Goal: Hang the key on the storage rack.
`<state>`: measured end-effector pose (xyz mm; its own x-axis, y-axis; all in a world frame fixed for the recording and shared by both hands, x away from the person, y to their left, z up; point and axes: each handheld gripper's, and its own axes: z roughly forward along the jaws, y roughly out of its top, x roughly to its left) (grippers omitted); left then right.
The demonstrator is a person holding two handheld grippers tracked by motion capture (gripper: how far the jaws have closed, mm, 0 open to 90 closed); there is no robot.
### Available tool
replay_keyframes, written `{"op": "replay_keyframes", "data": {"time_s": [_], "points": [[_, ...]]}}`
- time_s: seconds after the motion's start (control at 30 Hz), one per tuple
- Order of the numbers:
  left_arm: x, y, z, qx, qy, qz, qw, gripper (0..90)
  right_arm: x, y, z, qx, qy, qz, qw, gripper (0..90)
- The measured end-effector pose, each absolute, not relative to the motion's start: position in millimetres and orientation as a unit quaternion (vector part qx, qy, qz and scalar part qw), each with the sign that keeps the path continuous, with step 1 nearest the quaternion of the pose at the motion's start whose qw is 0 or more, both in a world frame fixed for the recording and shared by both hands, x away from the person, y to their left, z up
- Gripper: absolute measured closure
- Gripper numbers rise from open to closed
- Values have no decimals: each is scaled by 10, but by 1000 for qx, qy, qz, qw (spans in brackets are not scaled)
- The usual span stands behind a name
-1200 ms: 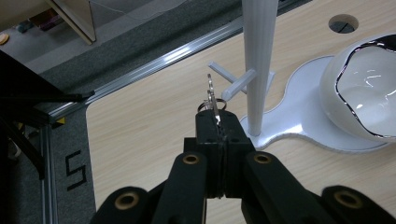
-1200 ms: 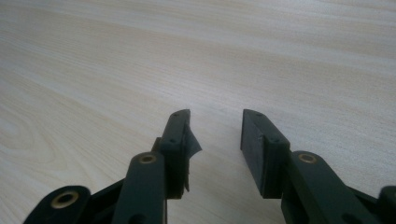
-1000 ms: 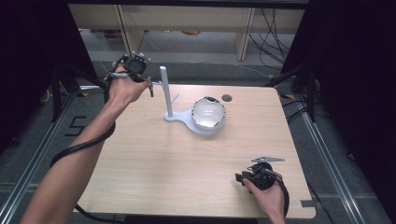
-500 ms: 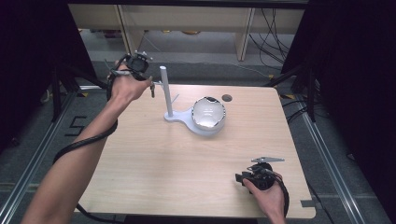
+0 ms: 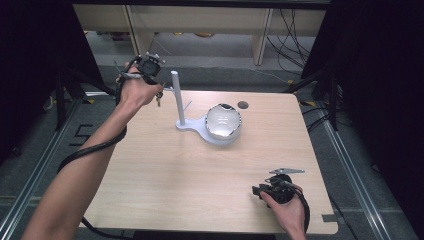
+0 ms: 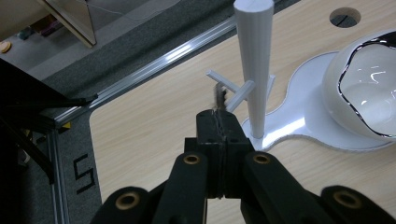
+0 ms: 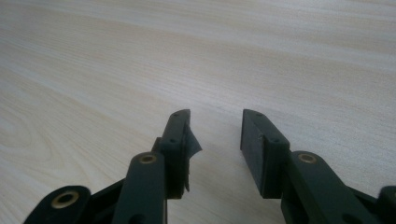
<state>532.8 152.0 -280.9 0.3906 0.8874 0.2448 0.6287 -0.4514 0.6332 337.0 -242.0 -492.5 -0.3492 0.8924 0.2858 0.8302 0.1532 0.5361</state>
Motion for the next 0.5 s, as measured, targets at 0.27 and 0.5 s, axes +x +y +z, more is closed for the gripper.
{"op": "replay_keyframes", "data": {"time_s": [0.27, 0.5], "points": [[5347, 1520, -2830, 801, 472, 290, 228, 891, 3370, -2421, -4927, 569, 758, 316, 48, 634], [5344, 1469, -2723, 799, 466, 298, 235, 892, 3371, -2417, -4932, 567, 759, 315, 50, 634]]}}
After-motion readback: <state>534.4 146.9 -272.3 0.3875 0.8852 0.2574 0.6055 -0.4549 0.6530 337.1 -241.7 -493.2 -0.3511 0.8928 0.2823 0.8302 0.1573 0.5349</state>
